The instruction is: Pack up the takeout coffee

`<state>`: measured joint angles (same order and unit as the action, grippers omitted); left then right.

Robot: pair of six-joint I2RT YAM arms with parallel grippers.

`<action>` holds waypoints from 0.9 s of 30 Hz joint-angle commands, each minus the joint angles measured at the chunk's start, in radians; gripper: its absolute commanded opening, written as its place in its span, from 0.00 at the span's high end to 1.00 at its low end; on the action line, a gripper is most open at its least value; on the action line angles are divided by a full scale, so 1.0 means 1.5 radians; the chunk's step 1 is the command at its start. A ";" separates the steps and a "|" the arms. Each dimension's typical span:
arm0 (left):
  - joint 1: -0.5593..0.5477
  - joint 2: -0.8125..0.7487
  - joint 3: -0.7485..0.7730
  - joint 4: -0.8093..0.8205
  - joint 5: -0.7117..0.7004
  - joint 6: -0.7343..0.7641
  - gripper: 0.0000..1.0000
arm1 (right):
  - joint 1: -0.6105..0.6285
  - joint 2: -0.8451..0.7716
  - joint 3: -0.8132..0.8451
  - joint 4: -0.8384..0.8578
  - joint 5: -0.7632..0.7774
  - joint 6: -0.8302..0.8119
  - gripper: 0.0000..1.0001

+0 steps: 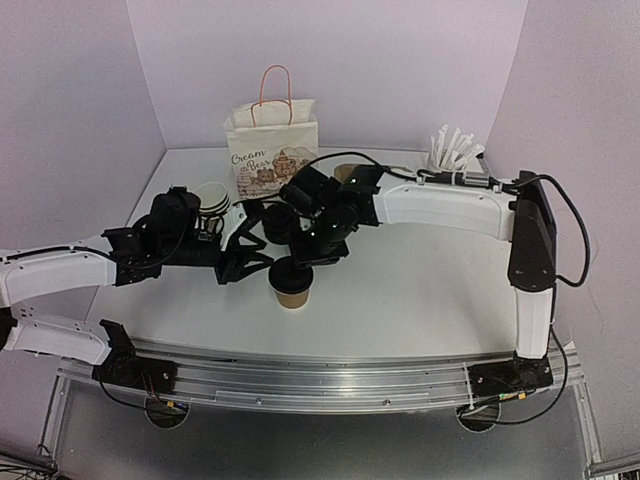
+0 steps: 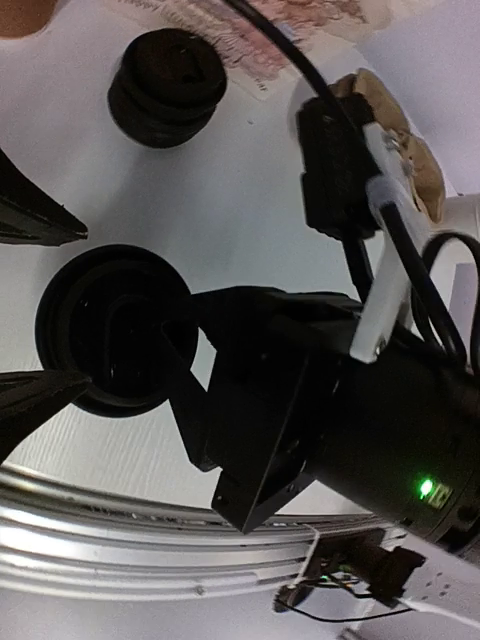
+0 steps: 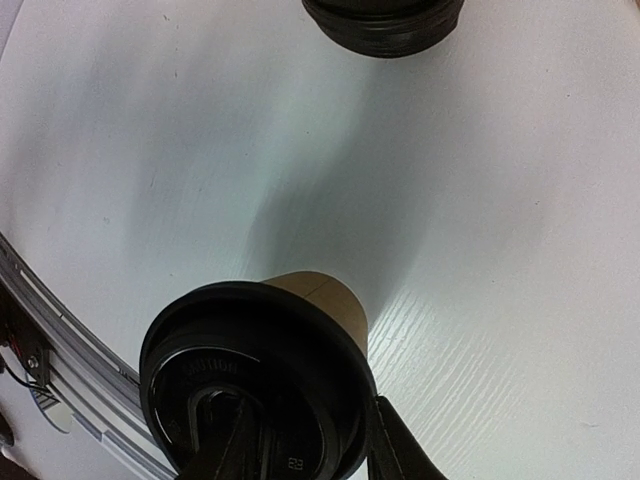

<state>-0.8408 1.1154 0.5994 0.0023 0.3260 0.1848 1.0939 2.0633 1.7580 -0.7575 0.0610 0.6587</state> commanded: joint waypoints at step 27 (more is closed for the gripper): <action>0.043 0.050 -0.121 0.157 0.038 -0.480 0.56 | 0.030 0.024 0.042 -0.022 0.073 0.058 0.66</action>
<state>-0.7815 1.1856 0.4213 0.1869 0.4043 -0.5050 1.1297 2.0754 1.7783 -0.7708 0.1446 0.7345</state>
